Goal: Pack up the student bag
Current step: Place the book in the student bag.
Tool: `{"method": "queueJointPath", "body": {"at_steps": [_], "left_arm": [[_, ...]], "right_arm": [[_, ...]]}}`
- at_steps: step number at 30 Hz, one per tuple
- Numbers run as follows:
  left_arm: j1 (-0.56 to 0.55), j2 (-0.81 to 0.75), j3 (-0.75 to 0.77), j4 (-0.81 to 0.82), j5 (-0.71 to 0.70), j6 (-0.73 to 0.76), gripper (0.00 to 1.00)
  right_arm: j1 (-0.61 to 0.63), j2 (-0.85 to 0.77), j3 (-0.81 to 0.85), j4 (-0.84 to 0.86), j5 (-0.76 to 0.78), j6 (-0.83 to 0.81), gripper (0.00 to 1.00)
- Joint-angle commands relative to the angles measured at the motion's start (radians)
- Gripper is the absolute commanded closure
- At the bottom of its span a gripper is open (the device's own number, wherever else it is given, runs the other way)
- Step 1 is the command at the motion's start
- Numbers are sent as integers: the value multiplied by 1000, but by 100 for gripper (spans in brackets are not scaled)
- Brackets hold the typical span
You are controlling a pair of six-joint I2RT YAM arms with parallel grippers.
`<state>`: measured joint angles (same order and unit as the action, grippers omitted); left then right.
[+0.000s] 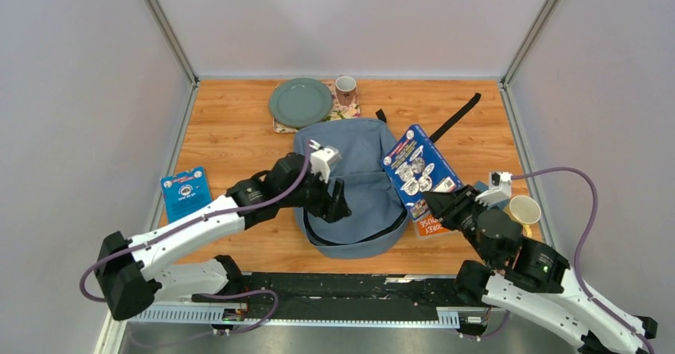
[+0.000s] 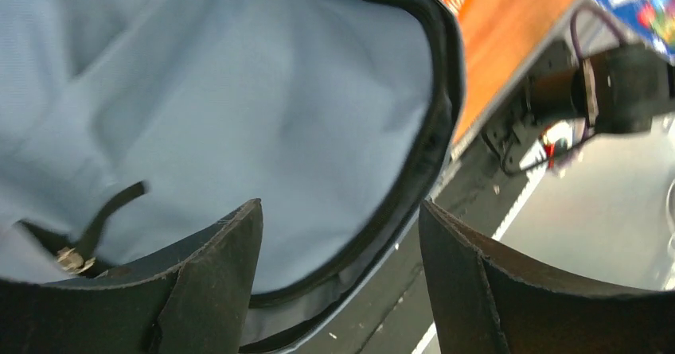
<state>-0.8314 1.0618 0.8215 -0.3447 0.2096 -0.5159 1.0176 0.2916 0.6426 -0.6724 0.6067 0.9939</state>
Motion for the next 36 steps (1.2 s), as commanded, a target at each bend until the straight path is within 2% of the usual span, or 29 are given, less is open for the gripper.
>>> {"method": "queueJointPath", "body": {"at_steps": [1, 4, 12, 26, 36], "left_arm": [[-109, 99, 114, -63, -38, 174, 21], [-172, 185, 165, -77, -70, 194, 21], [-238, 340, 232, -76, -88, 212, 24], [-301, 423, 231, -59, -134, 218, 26], [-373, 412, 209, -13, -111, 228, 26]], "right_arm": [[1, -34, 92, -97, 113, 11, 100], [1, -64, 97, -121, 116, 17, 100], [1, -109, 92, -151, 82, 51, 100], [1, -150, 54, -176, 62, 97, 100], [-1, -187, 38, -202, 68, 118, 100]]}}
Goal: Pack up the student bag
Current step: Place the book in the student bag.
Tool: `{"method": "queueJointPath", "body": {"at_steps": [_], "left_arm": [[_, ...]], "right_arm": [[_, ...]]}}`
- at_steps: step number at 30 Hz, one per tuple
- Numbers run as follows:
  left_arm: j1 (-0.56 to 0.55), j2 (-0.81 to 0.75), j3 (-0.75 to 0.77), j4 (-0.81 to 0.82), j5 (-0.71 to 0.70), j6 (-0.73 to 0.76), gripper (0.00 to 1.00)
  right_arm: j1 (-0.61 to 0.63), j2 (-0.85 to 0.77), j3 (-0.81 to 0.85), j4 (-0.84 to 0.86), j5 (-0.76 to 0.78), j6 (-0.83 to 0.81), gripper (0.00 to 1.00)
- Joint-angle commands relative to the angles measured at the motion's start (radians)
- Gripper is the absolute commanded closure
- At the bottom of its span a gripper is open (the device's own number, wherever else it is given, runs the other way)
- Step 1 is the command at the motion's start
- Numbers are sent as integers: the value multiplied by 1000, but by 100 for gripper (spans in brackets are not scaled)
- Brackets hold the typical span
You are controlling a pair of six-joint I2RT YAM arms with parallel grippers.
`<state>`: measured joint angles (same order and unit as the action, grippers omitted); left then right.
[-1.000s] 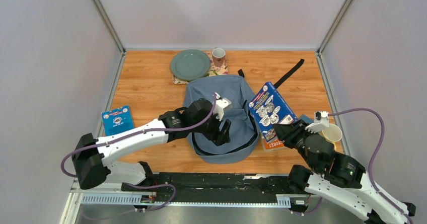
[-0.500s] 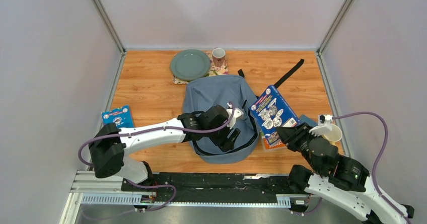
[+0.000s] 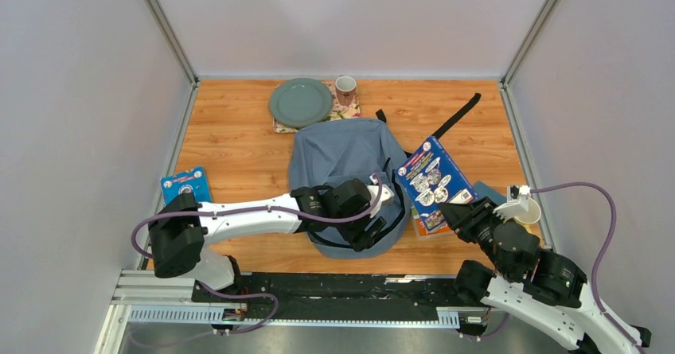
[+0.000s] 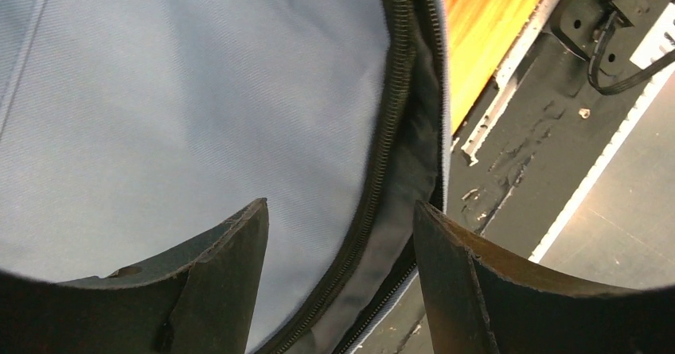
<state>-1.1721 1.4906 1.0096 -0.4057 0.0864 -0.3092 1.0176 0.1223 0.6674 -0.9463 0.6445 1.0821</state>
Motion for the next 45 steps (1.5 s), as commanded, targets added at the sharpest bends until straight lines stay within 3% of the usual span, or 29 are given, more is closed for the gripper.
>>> {"method": "queueJointPath", "body": {"at_steps": [1, 7, 10, 16, 23, 28, 36, 45], "left_arm": [[-35, -19, 15, 56, 15, 13, 26], [-52, -41, -37, 114, 3, -7, 26], [-52, -17, -42, 107, -22, -8, 31], [-60, 28, -35, 110, -80, -19, 51], [-66, 14, -35, 120, -125, -22, 85], [-66, 8, -32, 116, -154, -22, 100], [-66, -27, 6, 74, -235, 1, 100], [-64, -70, 170, -33, -376, 56, 100]], "right_arm": [[1, -16, 14, 72, 29, 30, 100], [1, -15, 0, 78, 23, 41, 100], [-1, -15, -5, 89, 15, 42, 100], [1, -15, -5, 86, 4, 44, 100], [1, -19, 1, 66, 3, 52, 100], [1, -27, 0, 54, 0, 61, 100], [1, -58, 12, 8, -3, 75, 100], [1, -99, 107, -144, 57, 64, 100]]}}
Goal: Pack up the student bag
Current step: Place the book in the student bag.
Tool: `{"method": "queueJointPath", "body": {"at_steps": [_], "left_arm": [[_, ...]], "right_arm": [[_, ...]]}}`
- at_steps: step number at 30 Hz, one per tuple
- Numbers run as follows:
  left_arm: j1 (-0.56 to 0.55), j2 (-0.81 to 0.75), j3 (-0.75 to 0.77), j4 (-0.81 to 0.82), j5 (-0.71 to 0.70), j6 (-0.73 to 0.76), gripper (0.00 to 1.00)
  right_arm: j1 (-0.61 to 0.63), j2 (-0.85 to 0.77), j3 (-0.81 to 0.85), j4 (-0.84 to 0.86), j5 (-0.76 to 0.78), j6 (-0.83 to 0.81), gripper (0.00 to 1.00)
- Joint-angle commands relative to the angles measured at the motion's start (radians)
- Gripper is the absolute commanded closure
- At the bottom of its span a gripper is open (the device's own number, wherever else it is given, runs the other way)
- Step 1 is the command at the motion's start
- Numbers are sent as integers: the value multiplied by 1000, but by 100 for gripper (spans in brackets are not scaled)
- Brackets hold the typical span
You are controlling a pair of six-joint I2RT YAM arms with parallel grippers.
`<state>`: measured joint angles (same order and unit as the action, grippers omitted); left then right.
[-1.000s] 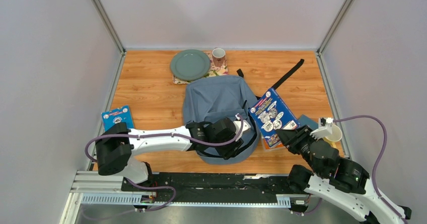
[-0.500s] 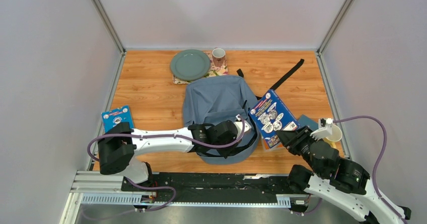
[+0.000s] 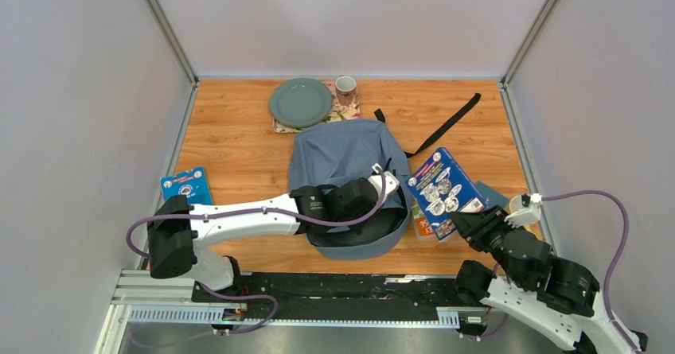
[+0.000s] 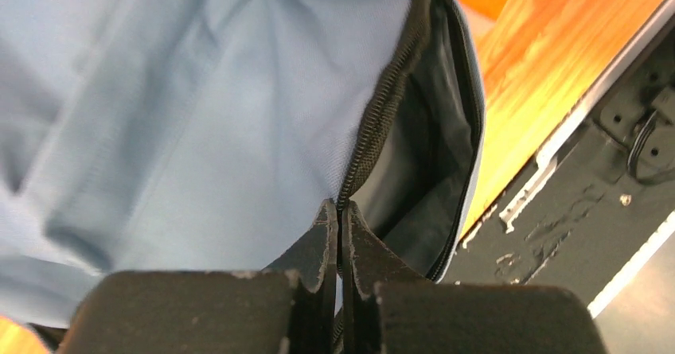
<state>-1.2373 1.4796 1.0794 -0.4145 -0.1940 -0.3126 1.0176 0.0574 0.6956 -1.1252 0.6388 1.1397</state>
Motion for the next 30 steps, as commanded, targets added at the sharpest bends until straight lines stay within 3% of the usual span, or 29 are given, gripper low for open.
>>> {"method": "queueJointPath", "body": {"at_steps": [1, 12, 22, 30], "left_arm": [[1, -64, 134, -35, -126, 67, 100], [16, -65, 350, -119, -288, 171, 100], [55, -64, 401, -129, -446, 72, 100], [108, -48, 453, -110, -414, 49, 100]], "right_arm": [[1, -37, 82, 28, 61, 8, 100], [1, -99, 139, 34, -25, -1, 100], [1, -117, 260, 25, -125, -58, 100], [2, -108, 297, 122, -390, -120, 100]]}}
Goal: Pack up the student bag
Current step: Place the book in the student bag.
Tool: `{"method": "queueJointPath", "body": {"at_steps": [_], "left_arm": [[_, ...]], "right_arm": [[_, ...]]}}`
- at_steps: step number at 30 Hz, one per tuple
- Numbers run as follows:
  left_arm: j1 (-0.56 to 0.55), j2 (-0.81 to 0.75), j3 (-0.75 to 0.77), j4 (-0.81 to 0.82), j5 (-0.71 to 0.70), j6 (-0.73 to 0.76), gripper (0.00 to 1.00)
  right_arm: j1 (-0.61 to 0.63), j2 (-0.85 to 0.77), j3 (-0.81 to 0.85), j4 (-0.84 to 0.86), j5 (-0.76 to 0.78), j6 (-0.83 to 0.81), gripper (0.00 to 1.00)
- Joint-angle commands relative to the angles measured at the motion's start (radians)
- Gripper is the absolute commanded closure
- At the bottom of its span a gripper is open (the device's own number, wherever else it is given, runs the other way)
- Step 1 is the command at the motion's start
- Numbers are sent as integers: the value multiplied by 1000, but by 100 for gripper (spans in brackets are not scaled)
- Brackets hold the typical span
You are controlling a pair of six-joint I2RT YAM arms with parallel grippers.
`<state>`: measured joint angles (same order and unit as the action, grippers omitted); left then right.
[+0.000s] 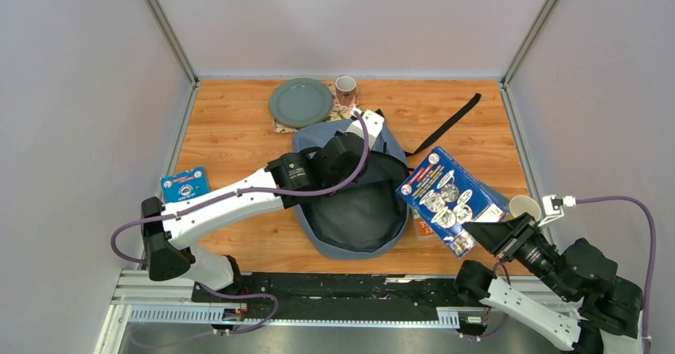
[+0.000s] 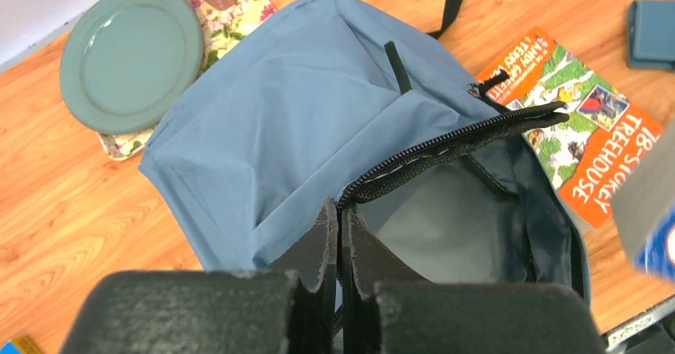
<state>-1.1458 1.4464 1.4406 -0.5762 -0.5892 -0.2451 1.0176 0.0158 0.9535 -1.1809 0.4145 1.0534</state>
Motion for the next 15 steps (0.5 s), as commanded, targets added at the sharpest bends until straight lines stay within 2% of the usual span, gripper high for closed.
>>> {"method": "queueJointPath", "body": {"at_steps": [1, 3, 4, 7, 11, 15], "left_arm": [[17, -8, 102, 47, -15, -19, 100], [18, 8, 119, 45, -8, -20, 100], [20, 14, 124, 45, -8, -23, 100], [20, 22, 148, 41, 5, -37, 100], [20, 5, 152, 52, 23, -43, 100], [20, -40, 110, 82, 60, -42, 100]], "right_arm": [[3, -56, 33, 185, -218, -14, 100], [3, -40, -15, 201, -278, 9, 100], [3, -27, -45, 246, -352, 25, 100], [3, -22, -174, 358, -445, 93, 100], [3, -22, -326, 513, -451, 206, 100], [3, -22, -442, 598, -338, 370, 100]]}}
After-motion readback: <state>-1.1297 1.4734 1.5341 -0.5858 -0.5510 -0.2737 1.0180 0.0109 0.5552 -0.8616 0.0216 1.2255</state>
